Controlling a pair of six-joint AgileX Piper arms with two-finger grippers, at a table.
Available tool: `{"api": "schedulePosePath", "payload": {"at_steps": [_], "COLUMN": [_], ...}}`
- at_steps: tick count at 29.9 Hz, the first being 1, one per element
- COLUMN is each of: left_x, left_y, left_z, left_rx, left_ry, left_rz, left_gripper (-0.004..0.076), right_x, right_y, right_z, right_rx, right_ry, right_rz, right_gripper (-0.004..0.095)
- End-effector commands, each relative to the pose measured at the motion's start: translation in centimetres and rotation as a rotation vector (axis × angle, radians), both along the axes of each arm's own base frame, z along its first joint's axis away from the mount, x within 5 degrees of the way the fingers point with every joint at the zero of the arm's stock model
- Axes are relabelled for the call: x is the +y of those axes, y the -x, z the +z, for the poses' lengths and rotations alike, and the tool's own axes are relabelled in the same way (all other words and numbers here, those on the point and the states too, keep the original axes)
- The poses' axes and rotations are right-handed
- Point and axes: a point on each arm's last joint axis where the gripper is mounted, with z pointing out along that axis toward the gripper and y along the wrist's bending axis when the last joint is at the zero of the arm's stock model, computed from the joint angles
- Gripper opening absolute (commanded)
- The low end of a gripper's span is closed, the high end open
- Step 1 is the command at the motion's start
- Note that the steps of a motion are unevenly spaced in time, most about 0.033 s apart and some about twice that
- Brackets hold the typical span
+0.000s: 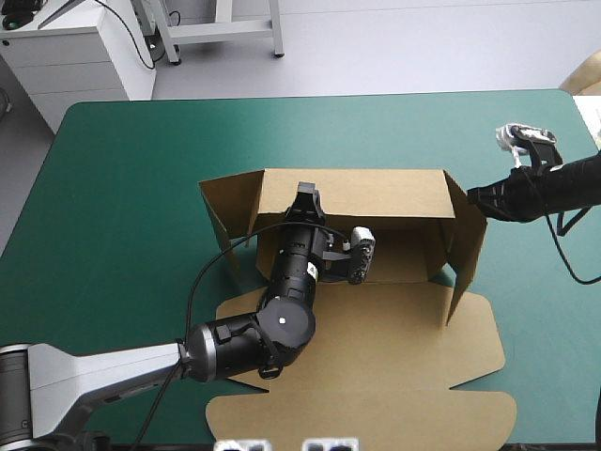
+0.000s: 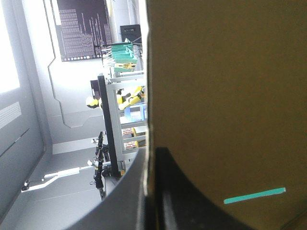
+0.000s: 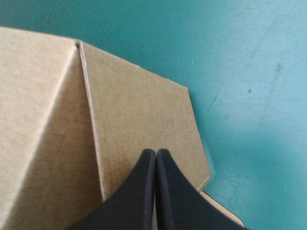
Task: Fold the box
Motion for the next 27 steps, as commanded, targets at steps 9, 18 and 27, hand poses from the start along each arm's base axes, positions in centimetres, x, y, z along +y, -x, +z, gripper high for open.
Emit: {"api": "schedulePosePath", "payload": {"at_steps": [9, 18, 27], "left_x": [0.5, 0.5, 0.5], "left_y": [0.2, 0.2, 0.2], "left_z": [3.1, 3.1, 2.9], "left_rx": [-0.098, -0.098, -0.084], "left_ry": [0.079, 0.081, 0.108], "left_rz": [0.005, 0.006, 0.013], "left_gripper": [-0.0008, -0.0008, -0.0008], "right_x": [0.7, 2.0, 2.8], "right_y": [1.2, 5.8, 9.3], "right_z": [-1.1, -2.8, -1.9], "right_rx": [-0.068, -0.298, -0.535], "right_ry": [-0.046, -0.007, 0.096], "right_rz": [0.031, 0.049, 0.085], "right_gripper": [-0.002, -0.002, -0.002]}}
